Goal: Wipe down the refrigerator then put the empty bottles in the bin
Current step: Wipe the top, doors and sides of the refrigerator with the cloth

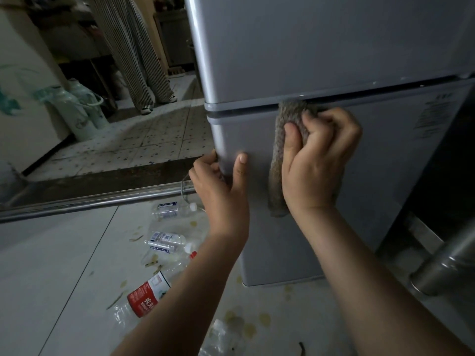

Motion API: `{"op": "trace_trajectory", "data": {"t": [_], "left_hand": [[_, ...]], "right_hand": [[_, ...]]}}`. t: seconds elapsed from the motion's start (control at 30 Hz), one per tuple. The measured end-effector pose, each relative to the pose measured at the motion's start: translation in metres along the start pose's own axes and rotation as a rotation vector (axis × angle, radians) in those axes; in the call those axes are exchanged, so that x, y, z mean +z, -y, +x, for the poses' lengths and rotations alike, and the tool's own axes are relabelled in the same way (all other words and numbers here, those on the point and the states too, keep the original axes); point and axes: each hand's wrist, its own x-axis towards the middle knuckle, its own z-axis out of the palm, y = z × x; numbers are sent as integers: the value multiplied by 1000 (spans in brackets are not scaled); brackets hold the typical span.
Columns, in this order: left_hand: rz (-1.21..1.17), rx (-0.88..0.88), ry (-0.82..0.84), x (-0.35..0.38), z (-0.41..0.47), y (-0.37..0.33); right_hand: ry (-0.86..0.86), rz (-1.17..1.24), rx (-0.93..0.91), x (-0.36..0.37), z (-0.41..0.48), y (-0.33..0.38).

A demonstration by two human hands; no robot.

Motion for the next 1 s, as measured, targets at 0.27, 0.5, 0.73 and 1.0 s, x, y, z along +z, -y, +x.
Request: {"op": "trace_trajectory", "data": {"t": [0.27, 0.5, 0.73, 1.0], "left_hand": [[39, 35, 13, 4, -4, 3], [100, 50, 15, 8, -8, 5], [112, 39, 12, 10, -12, 3], [114, 41, -26, 16, -14, 8]], "right_hand": [[254, -46, -185, -27, -73, -29], [249, -102, -93, -30, -49, -23], [71, -85, 84, -16, 11, -13], [239, -71, -60, -34, -72, -45]]}}
